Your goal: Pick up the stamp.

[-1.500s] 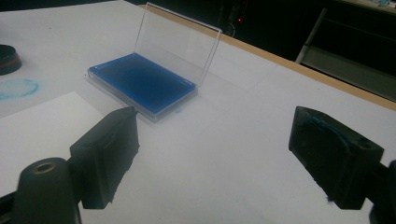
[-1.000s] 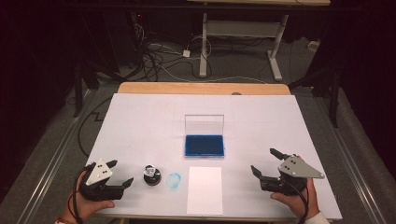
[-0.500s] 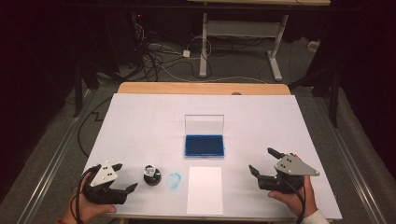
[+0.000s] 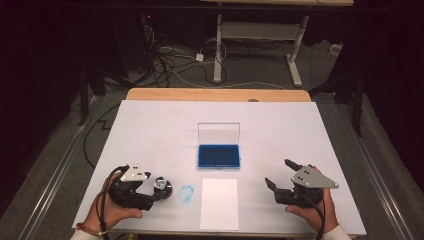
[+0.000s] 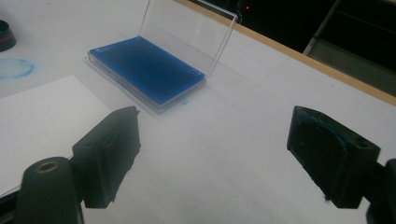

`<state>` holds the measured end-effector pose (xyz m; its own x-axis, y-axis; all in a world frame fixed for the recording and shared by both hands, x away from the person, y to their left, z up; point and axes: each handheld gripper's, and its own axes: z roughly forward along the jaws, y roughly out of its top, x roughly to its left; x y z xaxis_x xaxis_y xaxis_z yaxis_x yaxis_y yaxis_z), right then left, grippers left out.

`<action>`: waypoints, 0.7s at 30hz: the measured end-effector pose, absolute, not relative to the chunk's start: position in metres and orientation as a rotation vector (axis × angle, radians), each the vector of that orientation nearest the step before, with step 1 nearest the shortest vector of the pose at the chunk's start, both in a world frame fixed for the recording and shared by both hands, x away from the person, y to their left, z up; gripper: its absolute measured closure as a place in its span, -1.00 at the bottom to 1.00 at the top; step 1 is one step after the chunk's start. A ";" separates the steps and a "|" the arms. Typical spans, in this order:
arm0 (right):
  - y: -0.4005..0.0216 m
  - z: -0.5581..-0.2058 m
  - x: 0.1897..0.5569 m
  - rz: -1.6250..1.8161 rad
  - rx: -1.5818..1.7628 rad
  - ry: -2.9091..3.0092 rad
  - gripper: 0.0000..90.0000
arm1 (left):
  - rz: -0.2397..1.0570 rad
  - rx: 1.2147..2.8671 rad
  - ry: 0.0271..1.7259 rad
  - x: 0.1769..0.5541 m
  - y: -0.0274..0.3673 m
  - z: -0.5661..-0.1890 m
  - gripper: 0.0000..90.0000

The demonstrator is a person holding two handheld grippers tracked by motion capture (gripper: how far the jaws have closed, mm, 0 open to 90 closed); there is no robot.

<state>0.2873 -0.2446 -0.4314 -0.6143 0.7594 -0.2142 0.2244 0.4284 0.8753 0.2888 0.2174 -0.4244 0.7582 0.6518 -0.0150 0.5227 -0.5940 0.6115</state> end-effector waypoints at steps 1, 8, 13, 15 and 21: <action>-0.244 -0.432 0.287 1.147 0.828 2.084 -0.60 | 0.273 2.364 0.872 0.292 0.215 -0.423 -0.40; -0.244 -0.432 0.287 1.144 0.819 2.095 -0.58 | 0.260 2.455 0.892 0.306 0.204 -0.429 -0.16; -0.245 -0.433 0.288 1.133 0.819 2.101 -0.57 | 0.244 2.446 0.876 0.309 0.204 -0.429 -0.13; -0.244 -0.434 0.287 1.130 0.818 2.107 -0.57 | 0.244 2.456 0.866 0.309 0.202 -0.428 -0.09; -0.242 -0.435 0.288 1.125 0.808 2.125 -0.55 | 0.248 2.487 0.845 0.310 0.197 -0.428 0.20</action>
<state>0.2876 -0.2423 -0.4350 -0.6375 0.7388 -0.2187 0.2342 0.4562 0.8585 0.3105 0.1975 -0.4284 0.7908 0.6119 0.0121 0.5212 -0.6836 0.5109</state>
